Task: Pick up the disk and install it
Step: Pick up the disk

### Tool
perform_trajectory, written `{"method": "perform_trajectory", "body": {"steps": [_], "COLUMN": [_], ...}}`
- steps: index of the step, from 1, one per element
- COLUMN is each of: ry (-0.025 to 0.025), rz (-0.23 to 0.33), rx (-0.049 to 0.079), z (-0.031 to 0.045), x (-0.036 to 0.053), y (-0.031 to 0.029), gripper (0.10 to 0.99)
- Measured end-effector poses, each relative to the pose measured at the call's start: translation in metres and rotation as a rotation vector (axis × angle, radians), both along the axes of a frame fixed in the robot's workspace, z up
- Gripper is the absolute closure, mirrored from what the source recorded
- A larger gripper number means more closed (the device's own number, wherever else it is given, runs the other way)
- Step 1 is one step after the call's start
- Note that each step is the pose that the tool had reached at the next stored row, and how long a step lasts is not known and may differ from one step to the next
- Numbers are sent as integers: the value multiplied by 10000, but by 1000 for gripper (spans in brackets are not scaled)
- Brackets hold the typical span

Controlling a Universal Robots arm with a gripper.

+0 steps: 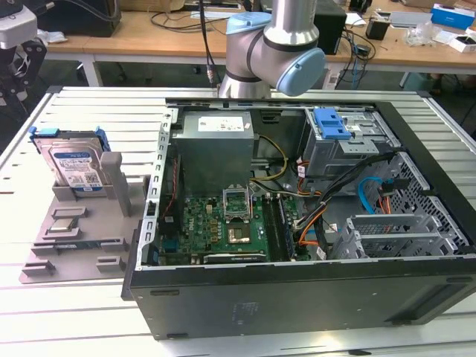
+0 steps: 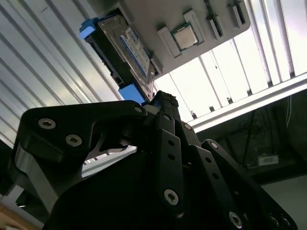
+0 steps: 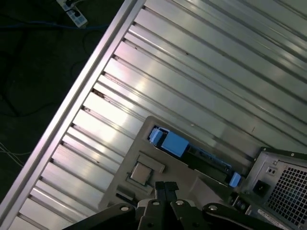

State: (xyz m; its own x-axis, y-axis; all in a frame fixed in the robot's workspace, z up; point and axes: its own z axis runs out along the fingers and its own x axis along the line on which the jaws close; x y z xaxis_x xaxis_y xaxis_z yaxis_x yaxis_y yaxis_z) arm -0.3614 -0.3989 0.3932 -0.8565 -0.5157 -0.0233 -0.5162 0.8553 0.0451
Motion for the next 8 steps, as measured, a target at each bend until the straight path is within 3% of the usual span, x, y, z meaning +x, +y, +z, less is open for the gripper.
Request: {"method": "perform_trajectory", "body": {"steps": [8], "ry": [0], "rz": [1127], "rx": [0], "z": [0], "x": [0], "y": [0], "gripper": [980]}}
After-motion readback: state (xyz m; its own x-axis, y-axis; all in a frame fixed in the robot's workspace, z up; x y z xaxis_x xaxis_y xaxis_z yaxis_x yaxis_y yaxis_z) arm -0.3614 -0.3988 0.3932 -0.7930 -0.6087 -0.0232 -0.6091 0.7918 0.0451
